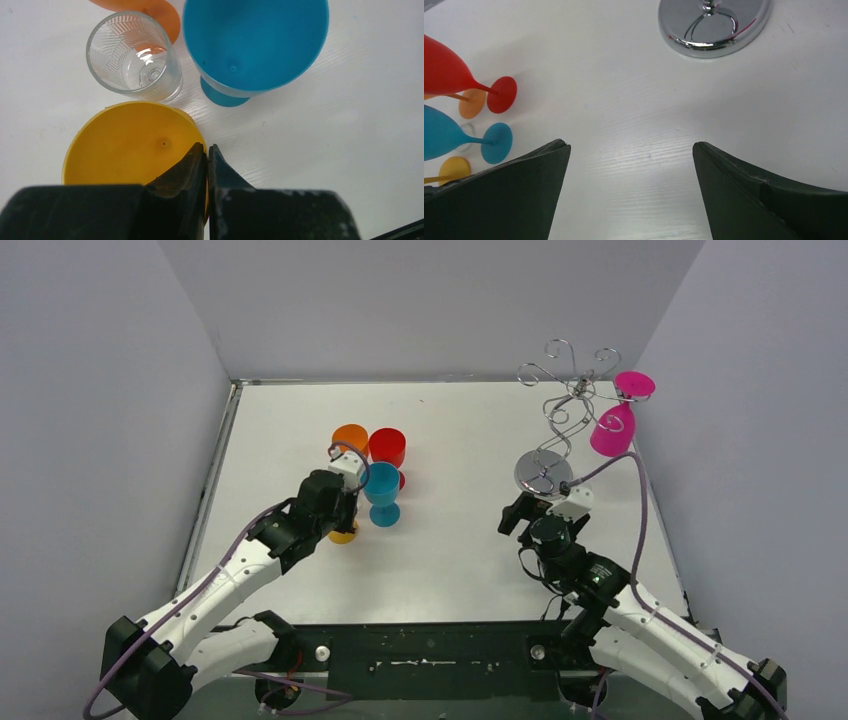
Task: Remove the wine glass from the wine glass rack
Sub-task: Place the wine glass at the center of the board.
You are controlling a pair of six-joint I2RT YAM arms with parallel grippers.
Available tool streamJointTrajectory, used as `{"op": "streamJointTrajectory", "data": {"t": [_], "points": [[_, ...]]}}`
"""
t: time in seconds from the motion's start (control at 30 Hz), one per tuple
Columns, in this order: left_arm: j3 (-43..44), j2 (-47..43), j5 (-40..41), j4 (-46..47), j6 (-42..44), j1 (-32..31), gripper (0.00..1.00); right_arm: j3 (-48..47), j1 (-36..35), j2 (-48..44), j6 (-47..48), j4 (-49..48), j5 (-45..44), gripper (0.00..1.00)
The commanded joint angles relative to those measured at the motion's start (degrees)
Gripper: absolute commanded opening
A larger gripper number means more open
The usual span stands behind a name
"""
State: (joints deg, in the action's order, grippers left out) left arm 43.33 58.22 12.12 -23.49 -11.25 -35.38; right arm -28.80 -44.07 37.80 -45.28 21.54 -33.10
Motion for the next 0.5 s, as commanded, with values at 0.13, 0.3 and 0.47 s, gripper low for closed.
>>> {"op": "streamJointTrajectory", "data": {"t": [0.13,0.3,0.47], "points": [[0.92,0.68,-5.95,-1.46,-0.16,1.68,0.0,1.21,6.19,2.71,-6.07,-3.45,5.57,1.0],[0.83,-1.17,-8.9,-0.7,0.57,4.53,0.0,1.86,6.72,-1.58,-6.76,-2.09,2.63,1.0],[4.32,1.94,-14.22,-1.03,0.94,6.06,0.0,0.48,6.96,-3.6,-6.19,-0.06,1.73,1.0]]}}
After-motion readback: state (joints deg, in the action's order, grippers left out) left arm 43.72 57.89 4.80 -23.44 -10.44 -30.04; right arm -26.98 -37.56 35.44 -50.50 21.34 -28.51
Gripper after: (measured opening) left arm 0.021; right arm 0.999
